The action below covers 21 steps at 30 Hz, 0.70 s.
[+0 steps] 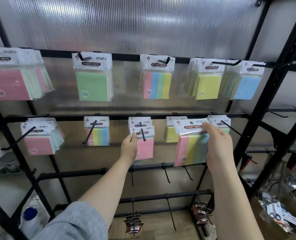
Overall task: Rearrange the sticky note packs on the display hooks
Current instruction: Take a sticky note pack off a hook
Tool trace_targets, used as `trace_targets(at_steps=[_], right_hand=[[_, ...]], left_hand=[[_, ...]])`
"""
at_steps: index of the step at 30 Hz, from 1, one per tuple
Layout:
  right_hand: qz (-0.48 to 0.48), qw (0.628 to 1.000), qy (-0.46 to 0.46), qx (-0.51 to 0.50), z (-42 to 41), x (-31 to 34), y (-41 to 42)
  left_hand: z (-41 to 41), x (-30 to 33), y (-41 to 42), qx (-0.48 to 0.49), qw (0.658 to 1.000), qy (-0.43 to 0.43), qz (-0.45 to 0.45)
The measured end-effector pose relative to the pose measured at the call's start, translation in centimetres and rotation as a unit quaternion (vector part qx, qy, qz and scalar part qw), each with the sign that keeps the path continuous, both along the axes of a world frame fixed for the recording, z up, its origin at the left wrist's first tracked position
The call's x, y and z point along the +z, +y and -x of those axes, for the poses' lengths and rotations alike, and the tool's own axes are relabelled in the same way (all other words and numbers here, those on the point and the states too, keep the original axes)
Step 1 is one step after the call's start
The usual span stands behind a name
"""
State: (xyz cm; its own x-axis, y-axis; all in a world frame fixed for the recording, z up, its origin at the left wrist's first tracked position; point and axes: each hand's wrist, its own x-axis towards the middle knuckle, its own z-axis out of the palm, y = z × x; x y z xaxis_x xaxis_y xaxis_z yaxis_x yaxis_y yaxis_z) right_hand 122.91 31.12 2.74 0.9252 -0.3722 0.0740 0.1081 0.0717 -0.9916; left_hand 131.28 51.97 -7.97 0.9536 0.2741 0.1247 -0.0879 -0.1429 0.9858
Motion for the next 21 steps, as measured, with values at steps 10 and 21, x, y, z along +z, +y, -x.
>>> trace_targets(at_steps=[10, 21], right_hand=[[-0.018, 0.999, -0.021, -0.022, 3.2, -0.4, -0.4], [-0.002, 0.998, -0.057, -0.030, 5.3, -0.5, -0.2]], left_hand=[[6.0, 0.8, -1.1, 0.061, 0.994, -0.039, -0.081], [8.4, 3.5, -0.3, 0.095, 0.986, -0.077, -0.116]])
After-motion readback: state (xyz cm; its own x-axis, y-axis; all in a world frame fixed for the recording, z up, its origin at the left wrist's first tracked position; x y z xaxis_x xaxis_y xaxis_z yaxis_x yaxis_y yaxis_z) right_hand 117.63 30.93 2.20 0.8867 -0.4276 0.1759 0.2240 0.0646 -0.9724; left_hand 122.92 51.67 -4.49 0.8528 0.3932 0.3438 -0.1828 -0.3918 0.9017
